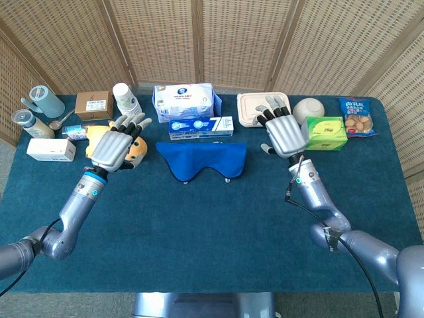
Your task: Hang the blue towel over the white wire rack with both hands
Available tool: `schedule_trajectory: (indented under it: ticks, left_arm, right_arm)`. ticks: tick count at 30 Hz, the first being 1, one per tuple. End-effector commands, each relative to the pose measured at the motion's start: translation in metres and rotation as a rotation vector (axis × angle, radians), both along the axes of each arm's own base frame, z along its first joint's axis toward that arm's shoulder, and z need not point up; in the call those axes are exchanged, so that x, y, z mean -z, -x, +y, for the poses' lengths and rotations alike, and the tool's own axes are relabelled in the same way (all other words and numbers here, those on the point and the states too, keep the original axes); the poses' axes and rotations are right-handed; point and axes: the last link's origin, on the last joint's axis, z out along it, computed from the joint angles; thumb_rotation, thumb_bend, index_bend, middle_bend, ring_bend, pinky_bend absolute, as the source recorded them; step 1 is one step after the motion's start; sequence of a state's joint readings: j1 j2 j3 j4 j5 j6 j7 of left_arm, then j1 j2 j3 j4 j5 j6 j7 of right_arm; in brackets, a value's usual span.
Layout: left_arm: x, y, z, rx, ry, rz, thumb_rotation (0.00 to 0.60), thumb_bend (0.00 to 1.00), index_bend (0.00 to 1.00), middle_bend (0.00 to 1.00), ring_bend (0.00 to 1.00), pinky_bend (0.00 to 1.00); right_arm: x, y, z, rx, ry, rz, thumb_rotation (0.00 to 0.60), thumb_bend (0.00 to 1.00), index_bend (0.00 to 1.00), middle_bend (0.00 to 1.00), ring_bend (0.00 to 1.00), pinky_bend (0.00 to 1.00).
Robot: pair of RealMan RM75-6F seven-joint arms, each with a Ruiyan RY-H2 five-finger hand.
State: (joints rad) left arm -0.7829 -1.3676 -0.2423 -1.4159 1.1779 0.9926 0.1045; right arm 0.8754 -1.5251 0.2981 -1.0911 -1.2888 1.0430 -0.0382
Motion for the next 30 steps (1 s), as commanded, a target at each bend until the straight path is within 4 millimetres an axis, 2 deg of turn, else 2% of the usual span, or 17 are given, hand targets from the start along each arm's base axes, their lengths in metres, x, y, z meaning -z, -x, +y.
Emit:
schedule_trajectory:
  ticks: [1,6,10,20,24,30]
  left_arm:
    - [-0.012,0.004,-0.009,-0.011,-0.028,-0.117,0.6,0.46,0.0,0.0,0.0,0.0]
    - [-0.024,0.012,-0.023,-0.014,-0.052,-0.18,0.6,0.46,0.0,0.0,0.0,0.0]
    - [-0.037,0.021,-0.043,-0.028,-0.069,-0.229,0.6,0.46,0.0,0.0,0.0,0.0]
    - [-0.072,0.053,-0.12,-0.119,-0.1,-0.302,0.6,0.46,0.02,0.0,0.0,0.0]
    - [-0.081,0.066,-0.152,-0.162,-0.116,-0.31,0.6,0.46,0.08,0.0,0.0,0.0]
    - [-0.087,0.086,-0.19,-0.216,-0.145,-0.27,0.6,0.46,0.14,0.03,0.0,0.0]
  right_arm:
    - [-0.006,0.002,0.004,0.0,0.013,-0.025,0.6,0.14,0.38,0.22,0.0,0.0]
    - [-0.016,0.006,0.012,-0.001,0.033,-0.067,0.6,0.14,0.38,0.22,0.01,0.0]
    - [-0.027,0.013,0.025,0.003,0.054,-0.123,0.6,0.14,0.37,0.22,0.03,0.0]
    - [-0.054,0.045,0.09,0.052,0.097,-0.197,0.6,0.18,0.38,0.24,0.12,0.02]
    - [-0.059,0.059,0.118,0.088,0.097,-0.198,0.6,0.2,0.39,0.25,0.14,0.04]
    - [-0.067,0.074,0.151,0.14,0.112,-0.189,0.6,0.21,0.39,0.26,0.15,0.05]
